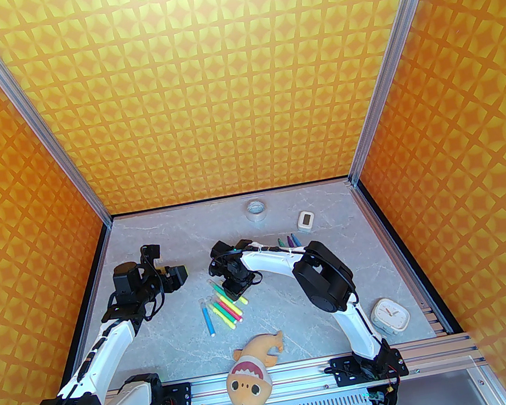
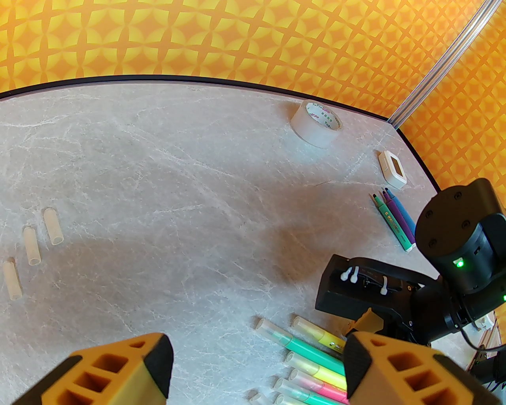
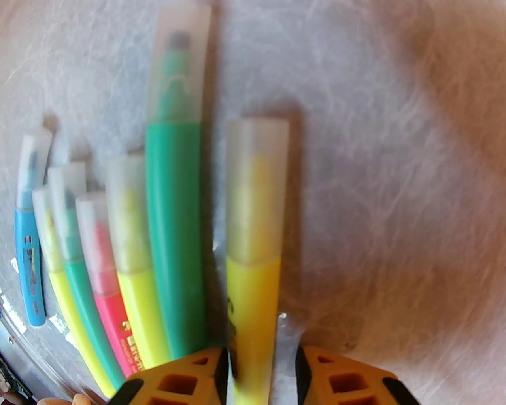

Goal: Open the pen caps

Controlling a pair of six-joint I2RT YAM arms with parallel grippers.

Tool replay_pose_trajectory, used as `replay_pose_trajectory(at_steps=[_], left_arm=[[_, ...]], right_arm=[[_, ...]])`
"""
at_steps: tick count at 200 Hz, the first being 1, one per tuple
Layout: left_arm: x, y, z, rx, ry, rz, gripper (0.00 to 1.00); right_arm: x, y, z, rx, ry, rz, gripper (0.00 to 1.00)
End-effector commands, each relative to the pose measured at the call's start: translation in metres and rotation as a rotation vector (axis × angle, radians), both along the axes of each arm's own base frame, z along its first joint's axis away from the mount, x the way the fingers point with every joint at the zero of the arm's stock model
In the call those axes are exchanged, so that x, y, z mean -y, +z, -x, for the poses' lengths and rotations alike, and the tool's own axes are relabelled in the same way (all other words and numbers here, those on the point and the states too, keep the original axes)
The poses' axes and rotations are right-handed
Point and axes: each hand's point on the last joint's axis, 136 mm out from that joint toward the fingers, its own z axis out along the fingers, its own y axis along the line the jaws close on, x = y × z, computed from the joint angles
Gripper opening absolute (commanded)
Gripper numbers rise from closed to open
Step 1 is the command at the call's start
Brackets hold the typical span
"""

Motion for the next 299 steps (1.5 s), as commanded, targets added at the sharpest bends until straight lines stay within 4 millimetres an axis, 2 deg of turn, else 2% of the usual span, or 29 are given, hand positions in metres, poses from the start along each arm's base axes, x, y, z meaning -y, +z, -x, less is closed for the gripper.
replay_pose_trajectory(at_steps=[1, 74, 155, 204, 233, 299], left_arm=[[0.005, -0.002, 0.002, 0.001, -0.028, 0.000, 0.75], [0.005, 0.000, 0.004, 0.008, -0.030, -0.002, 0.75], [0.005, 0.001, 0.004, 0.013, -0.030, -0.001, 0.75], [0.005, 0.002, 0.006, 0.013, -0.031, -0.001, 0.75], [0.005, 0.003, 0.005, 0.017, -0.029, 0.002, 0.75], [0.009, 0.006, 0.001, 0.009, -0.037, 0.030, 0.74]], right_arm=[[0.009, -0.010, -0.002, 0.006, 0.012, 0.076, 0.35], [0.028, -0.020, -0.014, 0.065, -0.002, 0.257, 0.33], [0.034, -0.041, -0.014, 0.092, -0.043, 0.363, 0.29], [0.027, -0.045, -0.014, 0.087, -0.038, 0.330, 0.13], [0.023, -0.035, -0.019, 0.104, -0.054, 0.276, 0.07], [0.041, 0.019, -0.040, 0.153, -0.139, 0.096, 0.00]])
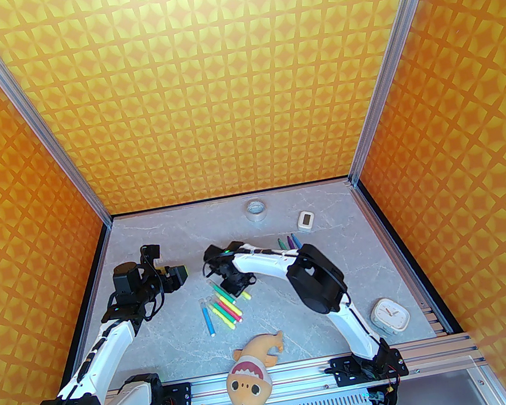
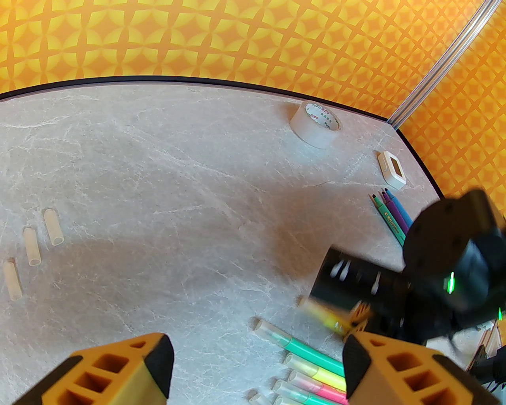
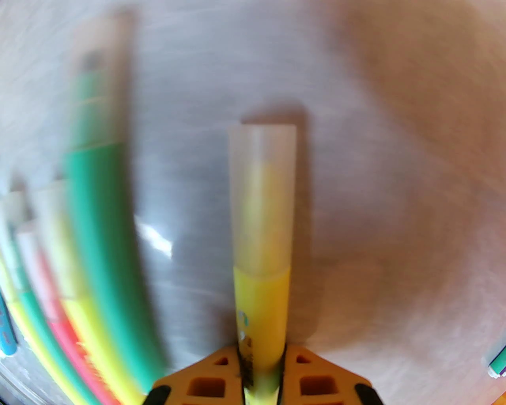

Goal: Open the pen caps

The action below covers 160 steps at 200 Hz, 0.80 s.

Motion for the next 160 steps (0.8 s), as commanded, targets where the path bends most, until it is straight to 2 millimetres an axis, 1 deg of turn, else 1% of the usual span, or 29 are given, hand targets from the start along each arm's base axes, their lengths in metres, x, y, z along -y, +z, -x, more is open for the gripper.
replay_pose_trajectory(at_steps=[1, 23, 25, 29, 51, 104, 138, 160], left_arm=[[0.009, 0.005, 0.001, 0.007, -0.035, 0.030, 0.74], [0.016, 0.014, 0.000, 0.021, -0.055, 0.052, 0.73], [0.017, 0.006, -0.002, -0.004, -0.056, 0.053, 0.73], [0.019, 0.004, -0.002, -0.014, -0.064, 0.059, 0.73], [0.032, 0.007, -0.002, -0.019, -0.108, 0.085, 0.73], [0.079, 0.018, -0.001, -0.030, -0.247, 0.185, 0.72], [0.108, 0.023, 0.003, -0.049, -0.346, 0.241, 0.71], [0.122, 0.024, 0.005, -0.072, -0.389, 0.284, 0.72]], right_arm=[[0.012, 0.020, -0.015, 0.052, -0.037, -0.067, 0.00], [0.015, 0.036, -0.018, 0.066, -0.053, -0.159, 0.00], [0.016, 0.037, -0.018, 0.066, -0.054, -0.167, 0.00], [0.016, 0.042, -0.019, 0.072, -0.056, -0.187, 0.00], [0.016, 0.058, -0.020, 0.091, -0.060, -0.290, 0.00], [0.004, 0.095, -0.014, 0.152, -0.018, -0.514, 0.00], [-0.004, 0.108, -0.012, 0.173, -0.008, -0.592, 0.00], [-0.009, 0.112, -0.010, 0.169, -0.005, -0.631, 0.00]])
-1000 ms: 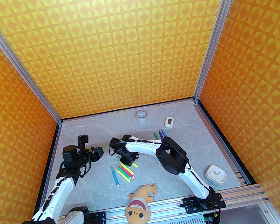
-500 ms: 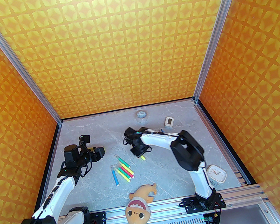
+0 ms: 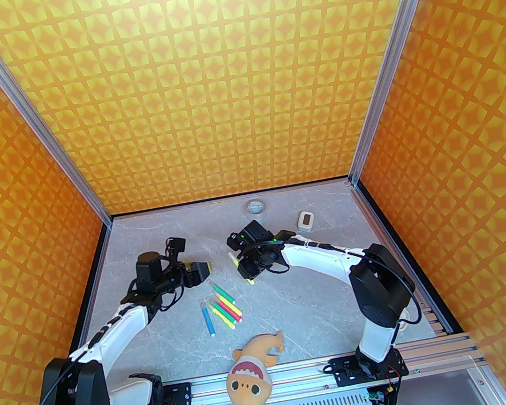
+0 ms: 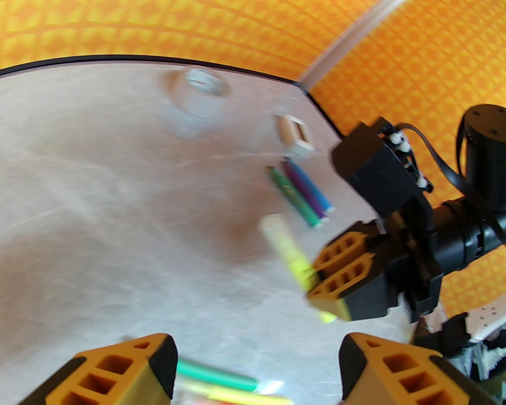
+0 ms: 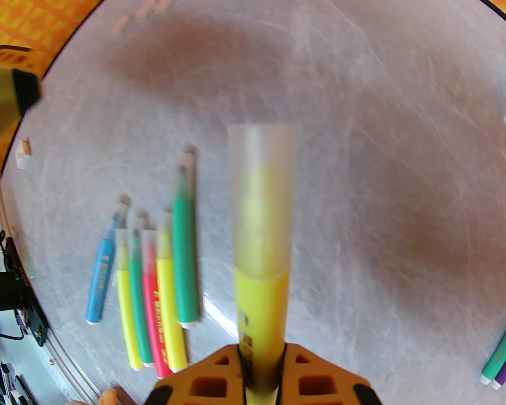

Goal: Open the pen caps

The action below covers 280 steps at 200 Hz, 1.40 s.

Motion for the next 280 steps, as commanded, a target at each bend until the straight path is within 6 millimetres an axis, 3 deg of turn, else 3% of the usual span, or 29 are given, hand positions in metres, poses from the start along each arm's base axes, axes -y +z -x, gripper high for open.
replay_pose_trajectory(at_steps=[1, 74, 156, 223, 280], left_arm=[[0.019, 0.021, 0.000, 0.014, -0.070, 0.087, 0.72], [0.038, 0.023, -0.009, -0.020, -0.100, 0.166, 0.70], [0.060, 0.033, -0.016, -0.020, -0.161, 0.227, 0.65], [0.066, 0.034, -0.018, -0.023, -0.173, 0.238, 0.53], [0.067, 0.034, -0.018, -0.029, -0.179, 0.241, 0.26]], right_arm=[[-0.013, 0.022, -0.001, 0.035, 0.023, -0.108, 0.00], [-0.024, 0.051, 0.008, 0.087, 0.073, -0.236, 0.00], [-0.030, 0.053, 0.017, 0.081, 0.116, -0.250, 0.00], [-0.031, 0.054, 0.020, 0.084, 0.133, -0.252, 0.00], [-0.031, 0.056, 0.019, 0.100, 0.130, -0.254, 0.00]])
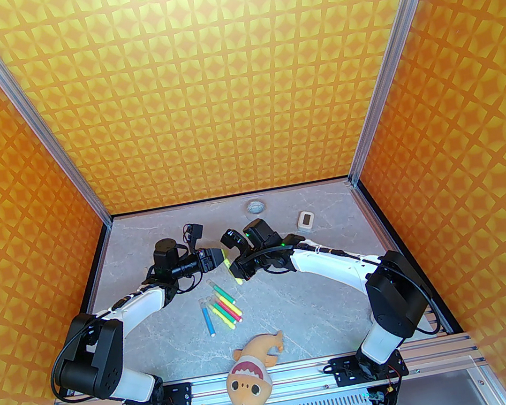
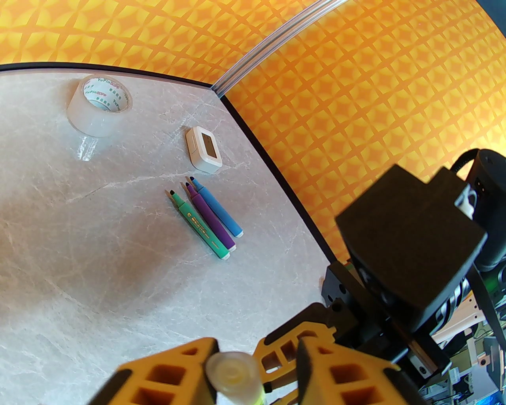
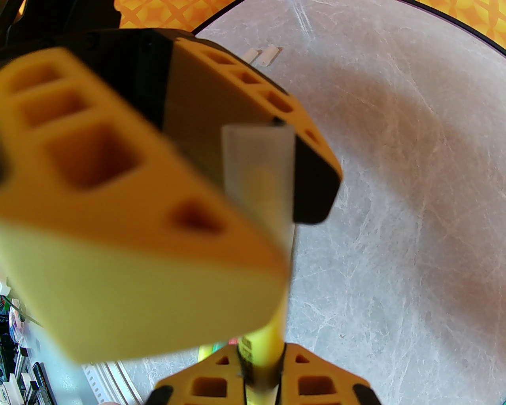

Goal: Open the pen caps

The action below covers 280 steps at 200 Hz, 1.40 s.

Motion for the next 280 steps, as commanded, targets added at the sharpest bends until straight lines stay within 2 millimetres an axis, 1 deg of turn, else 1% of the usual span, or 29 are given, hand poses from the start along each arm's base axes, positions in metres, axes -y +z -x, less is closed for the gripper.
replay_pose_trajectory(at_steps=[1, 25, 43, 49, 56, 69, 88, 110, 147, 158, 181, 217, 225, 246, 280], left_arm=[[0.008, 0.010, 0.000, 0.027, -0.036, 0.021, 0.26], [0.008, 0.010, 0.001, 0.023, -0.039, 0.022, 0.19], [0.008, 0.011, 0.000, 0.024, -0.038, 0.025, 0.15], [0.008, 0.011, 0.001, 0.023, -0.039, 0.027, 0.13], [0.008, 0.012, 0.000, 0.024, -0.038, 0.029, 0.11], [0.008, 0.014, 0.000, 0.028, -0.040, 0.036, 0.09], [0.009, 0.018, 0.000, 0.030, -0.045, 0.047, 0.04], [0.010, 0.022, 0.001, 0.027, -0.050, 0.067, 0.01], [0.012, 0.029, 0.002, 0.020, -0.065, 0.098, 0.00], [0.012, 0.029, 0.003, 0.019, -0.071, 0.103, 0.00], [0.013, 0.026, 0.003, 0.011, -0.075, 0.103, 0.00], [0.013, 0.025, 0.003, 0.015, -0.076, 0.098, 0.00], [0.012, 0.025, 0.002, 0.017, -0.074, 0.096, 0.00], [0.009, 0.027, -0.002, 0.017, -0.060, 0.085, 0.00], [-0.004, 0.038, -0.015, 0.043, 0.003, 0.075, 0.00]], right_arm=[[-0.003, 0.012, 0.003, 0.039, 0.017, -0.030, 0.00], [-0.002, 0.012, 0.002, 0.046, 0.011, -0.027, 0.00], [0.001, 0.011, 0.000, 0.055, -0.002, -0.020, 0.00], [0.001, 0.010, 0.000, 0.059, -0.005, -0.015, 0.02], [0.002, 0.011, 0.000, 0.063, -0.006, -0.017, 0.05], [0.003, 0.011, -0.002, 0.076, -0.013, -0.019, 0.18], [0.003, 0.012, -0.003, 0.102, -0.018, -0.028, 0.26], [0.003, 0.013, -0.004, 0.122, -0.025, -0.049, 0.29], [-0.001, 0.013, -0.005, 0.121, -0.030, -0.081, 0.29], [-0.002, 0.014, -0.006, 0.125, -0.032, -0.092, 0.29], [-0.002, 0.014, -0.006, 0.128, -0.035, -0.100, 0.26], [0.000, 0.013, -0.005, 0.126, -0.036, -0.093, 0.10], [0.000, 0.012, -0.003, 0.123, -0.032, -0.088, 0.06], [0.005, 0.006, 0.004, 0.109, -0.020, -0.076, 0.00], [0.013, -0.005, 0.020, 0.079, 0.002, -0.063, 0.00]])
